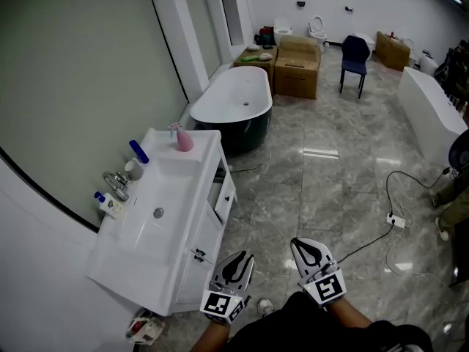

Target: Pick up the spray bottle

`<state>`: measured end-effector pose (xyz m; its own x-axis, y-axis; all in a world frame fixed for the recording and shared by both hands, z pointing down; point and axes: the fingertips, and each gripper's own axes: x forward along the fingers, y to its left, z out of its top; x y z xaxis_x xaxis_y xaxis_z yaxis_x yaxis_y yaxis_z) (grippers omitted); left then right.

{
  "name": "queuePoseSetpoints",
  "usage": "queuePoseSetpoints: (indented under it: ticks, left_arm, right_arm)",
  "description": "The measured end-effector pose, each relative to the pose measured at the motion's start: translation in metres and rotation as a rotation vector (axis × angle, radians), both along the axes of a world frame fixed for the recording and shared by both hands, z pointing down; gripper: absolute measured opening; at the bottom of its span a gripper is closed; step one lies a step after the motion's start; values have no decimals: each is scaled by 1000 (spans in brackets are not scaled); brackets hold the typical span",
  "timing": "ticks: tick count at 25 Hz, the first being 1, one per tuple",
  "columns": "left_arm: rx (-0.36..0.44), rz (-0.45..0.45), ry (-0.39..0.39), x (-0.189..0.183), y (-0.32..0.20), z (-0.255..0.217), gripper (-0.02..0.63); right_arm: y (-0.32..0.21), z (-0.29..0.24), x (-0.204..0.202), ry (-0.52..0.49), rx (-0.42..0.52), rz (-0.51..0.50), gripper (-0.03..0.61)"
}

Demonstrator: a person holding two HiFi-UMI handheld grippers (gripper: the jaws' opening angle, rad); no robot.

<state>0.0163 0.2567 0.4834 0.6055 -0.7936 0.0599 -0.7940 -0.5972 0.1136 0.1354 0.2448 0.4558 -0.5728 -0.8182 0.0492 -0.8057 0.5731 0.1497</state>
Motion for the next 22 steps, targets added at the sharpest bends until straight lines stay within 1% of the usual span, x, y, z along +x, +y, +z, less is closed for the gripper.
queuePoseSetpoints:
  ticks: [4,6,10,14,18,22]
  left_arm:
    - [-3,-32,21,-20,-9,2,93]
    - [-9,-54,22,-28,-16,4,133]
    - [-15,-90,18,-42,-37,9,195]
    - [-18,-150,29,-57,-70,12,295]
    - [-36,-186,12,-62,-108,17,408]
    - [-74,-228,24,-65,-146,20,512]
  right_arm:
    - [-3,3,-16,11,-1,-18,0]
    - [-8,5,-21,17,-6,-22,0]
    - [-31,7,-28,-6,-16,-19,0]
    - [-65,10,-36,-7,-14,-43,0]
    - [-104,7,-41,-10,-8,-63,-2]
    - [-144,8,-43,-11,-22,-100,-2]
